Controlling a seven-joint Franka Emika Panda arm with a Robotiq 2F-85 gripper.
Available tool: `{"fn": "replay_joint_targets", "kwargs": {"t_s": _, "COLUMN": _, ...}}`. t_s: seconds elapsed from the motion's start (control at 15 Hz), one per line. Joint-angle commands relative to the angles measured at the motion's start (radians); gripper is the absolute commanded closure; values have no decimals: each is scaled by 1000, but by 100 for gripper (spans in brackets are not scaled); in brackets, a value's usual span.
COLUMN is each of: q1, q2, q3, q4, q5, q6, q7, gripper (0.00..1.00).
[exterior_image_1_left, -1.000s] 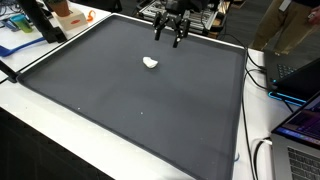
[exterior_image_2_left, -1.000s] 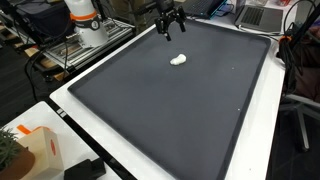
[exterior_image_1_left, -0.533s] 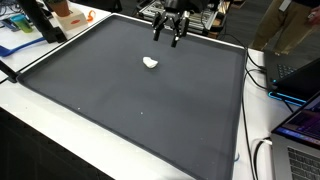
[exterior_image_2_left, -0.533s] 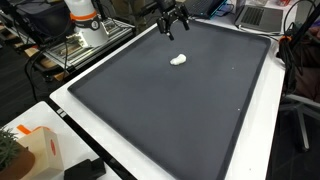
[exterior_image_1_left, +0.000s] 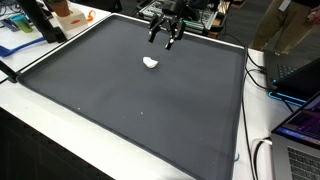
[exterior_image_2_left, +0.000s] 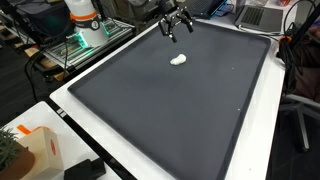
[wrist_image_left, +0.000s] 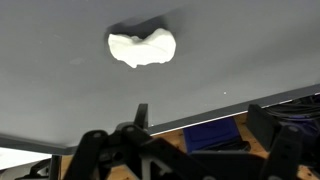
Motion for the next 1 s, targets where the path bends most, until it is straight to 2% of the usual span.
{"fn": "replay_joint_targets", "kwargs": {"t_s": 0.0, "q1": -49, "q2": -122, "q3": 124, "q4": 25, "q5": 175, "q6": 64, "q7": -36, "gripper": 0}}
{"fn": "replay_joint_targets", "kwargs": {"t_s": 0.2, "q1": -73, "q2": -191, "q3": 183, "q4": 50, "q5": 278, "q6": 64, "q7": -25, "gripper": 0}}
{"fn": "replay_joint_targets", "kwargs": {"t_s": 0.27, "q1": -52, "q2": -106, "q3": 155, "q4": 26, "q5": 251, "q6": 45, "q7": -71, "gripper": 0}}
{"fn": "replay_joint_targets", "kwargs": {"t_s": 0.53, "q1": -73, "q2": -158, "q3": 181, "q4": 51, "q5": 279, "q6": 39, "q7": -65, "gripper": 0}}
{"fn": "replay_joint_targets", "kwargs": {"t_s": 0.93, "q1": -115, "q2": -85, "q3": 154, "q4": 58, "q5": 233, "q6": 10, "q7": -123, "gripper": 0}}
